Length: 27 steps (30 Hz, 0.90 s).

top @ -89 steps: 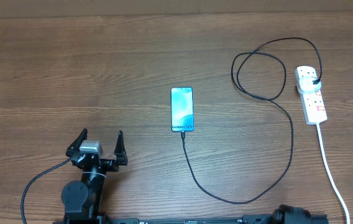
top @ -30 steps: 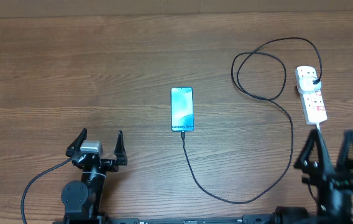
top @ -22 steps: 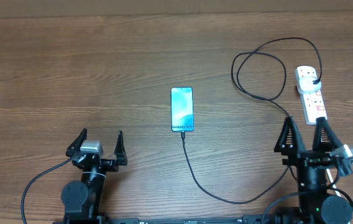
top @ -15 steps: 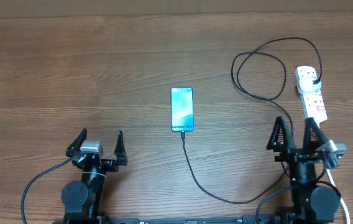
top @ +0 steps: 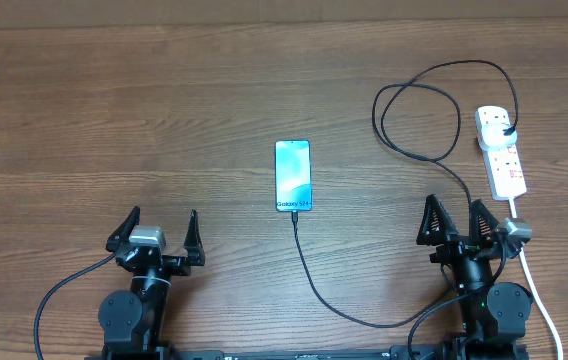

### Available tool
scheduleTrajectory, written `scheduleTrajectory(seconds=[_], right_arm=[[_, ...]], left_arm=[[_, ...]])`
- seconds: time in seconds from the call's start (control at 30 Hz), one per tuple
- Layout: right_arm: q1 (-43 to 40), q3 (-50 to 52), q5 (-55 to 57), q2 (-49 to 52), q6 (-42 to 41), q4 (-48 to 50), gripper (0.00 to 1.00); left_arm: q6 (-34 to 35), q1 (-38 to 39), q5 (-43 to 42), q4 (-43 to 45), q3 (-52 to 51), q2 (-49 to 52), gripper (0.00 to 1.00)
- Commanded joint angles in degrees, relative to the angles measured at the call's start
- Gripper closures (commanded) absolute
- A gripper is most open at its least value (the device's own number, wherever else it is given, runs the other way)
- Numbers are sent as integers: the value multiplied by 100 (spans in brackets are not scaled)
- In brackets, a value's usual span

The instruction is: Plug charger to phone and switch on socket

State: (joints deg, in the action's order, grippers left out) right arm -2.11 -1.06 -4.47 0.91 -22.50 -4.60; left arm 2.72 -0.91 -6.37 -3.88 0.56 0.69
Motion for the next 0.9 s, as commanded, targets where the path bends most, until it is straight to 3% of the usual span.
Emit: scheduleTrajectory(seconds=[0.0, 0.4, 0.53, 0.63, 0.87], right_arm=[[13, 59, 9, -20, -11, 17, 0], [11, 59, 332, -20, 57, -20, 0], [24, 61, 291, -22, 1928, -24, 0], [24, 61, 291, -22, 2518, -24, 0], [22, 61, 291, -74, 2747, -22, 0]], left_arm=[[-144, -57, 61, -17, -28, -31, 1], [-144, -57, 61, -17, -28, -31, 0], [-146, -57, 61, -17, -28, -31, 0], [-146, -57, 61, -17, -28, -31, 0], [-144, -57, 61, -17, -28, -31, 0]])
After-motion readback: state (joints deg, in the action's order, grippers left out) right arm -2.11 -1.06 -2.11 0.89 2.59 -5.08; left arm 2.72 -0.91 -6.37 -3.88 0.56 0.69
